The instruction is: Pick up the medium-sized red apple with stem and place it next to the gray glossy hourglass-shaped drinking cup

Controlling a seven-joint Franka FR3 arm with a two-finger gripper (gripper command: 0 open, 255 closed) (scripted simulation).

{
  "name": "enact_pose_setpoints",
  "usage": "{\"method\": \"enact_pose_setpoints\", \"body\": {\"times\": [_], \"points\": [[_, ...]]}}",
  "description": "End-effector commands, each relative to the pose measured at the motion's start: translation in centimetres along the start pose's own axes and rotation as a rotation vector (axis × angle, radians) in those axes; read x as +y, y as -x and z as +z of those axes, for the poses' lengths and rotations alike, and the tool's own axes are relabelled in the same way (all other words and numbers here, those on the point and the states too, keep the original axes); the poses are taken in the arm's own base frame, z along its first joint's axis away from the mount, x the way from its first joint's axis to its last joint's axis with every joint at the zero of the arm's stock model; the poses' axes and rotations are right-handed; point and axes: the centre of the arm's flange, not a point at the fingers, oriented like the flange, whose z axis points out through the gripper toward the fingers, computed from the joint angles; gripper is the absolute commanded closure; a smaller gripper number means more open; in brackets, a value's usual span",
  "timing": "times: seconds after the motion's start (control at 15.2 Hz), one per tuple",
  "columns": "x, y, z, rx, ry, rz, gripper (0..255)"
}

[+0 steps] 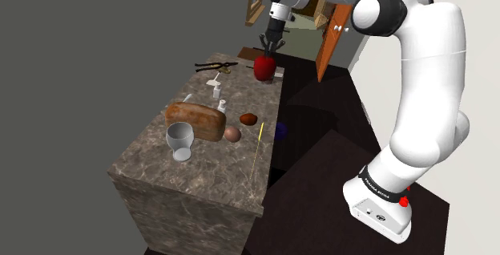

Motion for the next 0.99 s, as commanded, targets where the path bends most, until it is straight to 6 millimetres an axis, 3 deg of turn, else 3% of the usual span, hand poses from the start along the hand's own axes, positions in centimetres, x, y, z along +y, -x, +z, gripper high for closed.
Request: {"method": "enact_pose_setpoints", "body": {"times": [0.0,0.26,0.92], "points": [[0.0,0.3,-1.0,0.0,0.0,0.0,255],[-0.1,0.7,-2.9,0.0,0.0,0.0,255],[-1.2,13.6,0.0,0.0,0.0,0.0,255]]}}
